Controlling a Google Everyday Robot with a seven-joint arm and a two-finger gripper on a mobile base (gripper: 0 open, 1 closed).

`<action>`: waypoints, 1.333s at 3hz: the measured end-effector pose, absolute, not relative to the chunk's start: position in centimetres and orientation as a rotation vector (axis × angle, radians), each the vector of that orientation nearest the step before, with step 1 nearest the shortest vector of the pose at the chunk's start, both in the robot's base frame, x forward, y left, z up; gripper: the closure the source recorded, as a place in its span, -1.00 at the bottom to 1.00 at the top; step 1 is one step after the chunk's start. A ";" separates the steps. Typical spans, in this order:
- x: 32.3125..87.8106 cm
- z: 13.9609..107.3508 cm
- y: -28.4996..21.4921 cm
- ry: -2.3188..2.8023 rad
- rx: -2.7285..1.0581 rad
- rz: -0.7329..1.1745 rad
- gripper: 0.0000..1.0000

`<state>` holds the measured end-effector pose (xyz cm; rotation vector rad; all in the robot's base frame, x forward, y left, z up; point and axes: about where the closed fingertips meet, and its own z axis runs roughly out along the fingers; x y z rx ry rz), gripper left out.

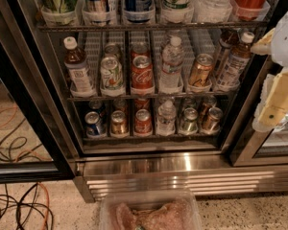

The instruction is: Pick coke can from top shelf of fridge

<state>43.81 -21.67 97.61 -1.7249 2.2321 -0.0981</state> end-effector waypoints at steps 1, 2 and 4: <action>43.8 97.6 -21.7 2.232 -1.725 -0.098 -1.00; 43.9 97.8 -22.7 2.304 -1.569 -0.133 -1.00; 43.8 98.3 -26.6 2.474 -1.120 -0.250 -1.00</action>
Offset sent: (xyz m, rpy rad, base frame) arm -0.0037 -0.0550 0.0074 0.0813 -0.1381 -0.5698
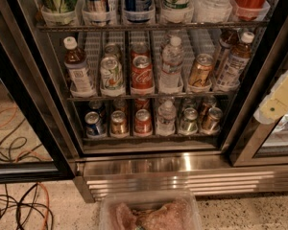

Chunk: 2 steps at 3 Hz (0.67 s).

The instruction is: Pick coke can from top shelf of fridge

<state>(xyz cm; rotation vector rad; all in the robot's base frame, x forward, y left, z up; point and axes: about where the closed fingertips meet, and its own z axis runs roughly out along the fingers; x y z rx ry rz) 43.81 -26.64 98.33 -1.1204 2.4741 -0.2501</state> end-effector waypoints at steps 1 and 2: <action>43.8 98.4 -26.6 2.481 -1.100 -0.247 -1.00; 44.2 98.1 -26.3 2.482 -1.026 -0.211 -1.00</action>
Offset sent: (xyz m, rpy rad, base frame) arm 0.0108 0.0072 -0.0075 0.1216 -0.0399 -0.1174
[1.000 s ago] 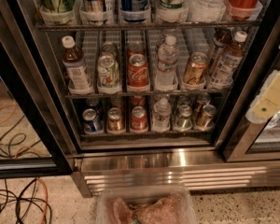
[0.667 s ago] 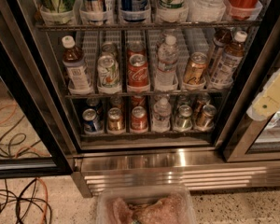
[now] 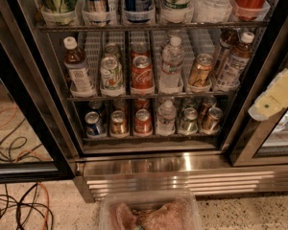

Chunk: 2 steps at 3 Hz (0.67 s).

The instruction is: Pick coke can from top shelf of fridge

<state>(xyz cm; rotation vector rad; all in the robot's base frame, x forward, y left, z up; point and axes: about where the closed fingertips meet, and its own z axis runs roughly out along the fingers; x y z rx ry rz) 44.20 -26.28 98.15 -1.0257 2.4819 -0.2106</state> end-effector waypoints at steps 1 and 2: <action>46.9 97.7 -26.8 2.496 -0.841 -0.186 -1.00; 48.8 97.6 -28.0 2.530 -0.600 -0.167 -1.00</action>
Offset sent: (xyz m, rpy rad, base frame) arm 0.0681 -0.0340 -0.0101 0.3602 -0.0936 -0.7574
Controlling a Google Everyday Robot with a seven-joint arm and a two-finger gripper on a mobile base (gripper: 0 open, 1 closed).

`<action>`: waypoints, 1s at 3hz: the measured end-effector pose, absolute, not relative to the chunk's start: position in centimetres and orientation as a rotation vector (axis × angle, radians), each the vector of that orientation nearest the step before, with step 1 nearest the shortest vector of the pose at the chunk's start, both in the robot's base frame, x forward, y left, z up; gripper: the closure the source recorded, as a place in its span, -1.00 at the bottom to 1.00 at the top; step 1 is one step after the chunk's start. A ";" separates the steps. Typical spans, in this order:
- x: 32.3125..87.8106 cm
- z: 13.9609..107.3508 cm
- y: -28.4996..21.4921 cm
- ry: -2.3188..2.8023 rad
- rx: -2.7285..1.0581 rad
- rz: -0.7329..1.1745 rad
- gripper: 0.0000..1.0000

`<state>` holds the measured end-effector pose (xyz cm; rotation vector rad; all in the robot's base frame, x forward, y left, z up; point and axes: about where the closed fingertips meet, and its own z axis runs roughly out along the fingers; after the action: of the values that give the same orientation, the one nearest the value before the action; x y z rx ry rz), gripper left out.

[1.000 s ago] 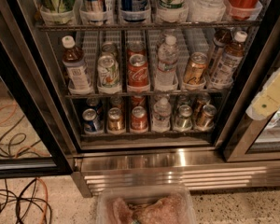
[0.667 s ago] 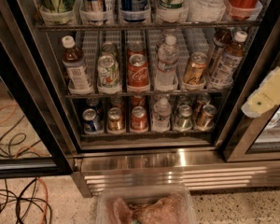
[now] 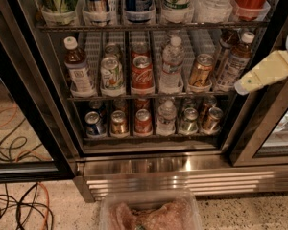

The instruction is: Pick coke can from top shelf of fridge

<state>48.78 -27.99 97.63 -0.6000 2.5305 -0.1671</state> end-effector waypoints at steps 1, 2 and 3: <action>49.9 97.8 -28.3 2.579 -0.370 -0.079 -1.00; 49.9 97.9 -28.2 2.584 -0.294 -0.060 -1.00; 50.3 98.5 -27.2 2.513 -0.279 0.000 -1.00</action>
Offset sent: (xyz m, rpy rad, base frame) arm 0.0100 -0.0024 0.0009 0.0895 0.0112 -0.1249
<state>50.32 -27.23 98.54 -0.2792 2.5126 -0.0004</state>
